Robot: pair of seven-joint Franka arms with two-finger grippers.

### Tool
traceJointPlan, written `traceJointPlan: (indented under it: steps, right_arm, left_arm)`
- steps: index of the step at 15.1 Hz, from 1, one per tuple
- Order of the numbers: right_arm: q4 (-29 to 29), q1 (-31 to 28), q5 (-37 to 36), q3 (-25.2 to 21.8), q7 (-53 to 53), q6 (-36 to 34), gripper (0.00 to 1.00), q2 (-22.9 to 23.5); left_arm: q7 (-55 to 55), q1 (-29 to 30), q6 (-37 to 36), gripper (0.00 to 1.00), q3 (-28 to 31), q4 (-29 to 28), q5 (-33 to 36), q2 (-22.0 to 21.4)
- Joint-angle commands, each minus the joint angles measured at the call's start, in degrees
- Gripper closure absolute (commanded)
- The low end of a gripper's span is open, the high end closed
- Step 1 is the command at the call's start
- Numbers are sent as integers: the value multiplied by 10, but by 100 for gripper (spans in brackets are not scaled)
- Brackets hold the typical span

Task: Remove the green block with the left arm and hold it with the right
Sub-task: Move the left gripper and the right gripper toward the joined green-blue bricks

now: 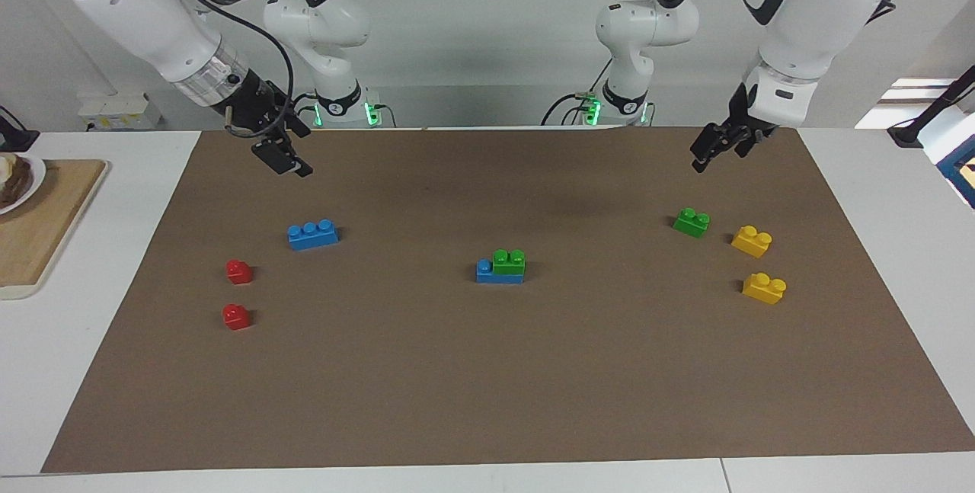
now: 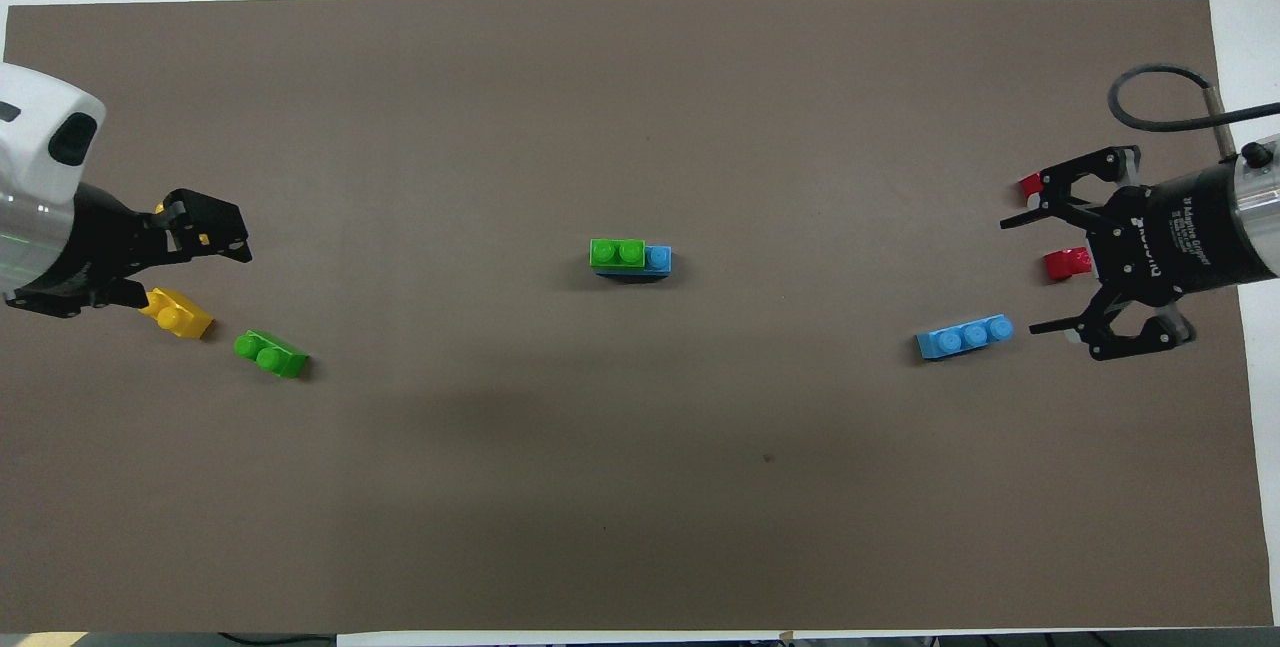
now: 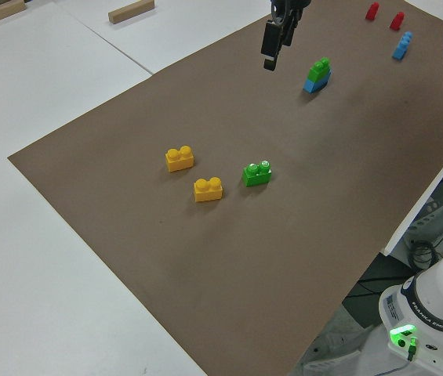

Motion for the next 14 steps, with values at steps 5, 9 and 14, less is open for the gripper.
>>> traceJointPlan:
  steps: [5,9,14]
  right_arm:
    - [-24,11,111,4,8,56,5,70]
    - [-24,49,146,4,8,97,5,109]
    - [-44,90,168,6,8,167,5,143]
  left_arm:
    - [-450,-102,88,0,5,-65,-11,-36]
    - [-608,-144,153,0,5,-93,-15,-35]
    - [-741,-200,245,0,6,-95,-23,27]
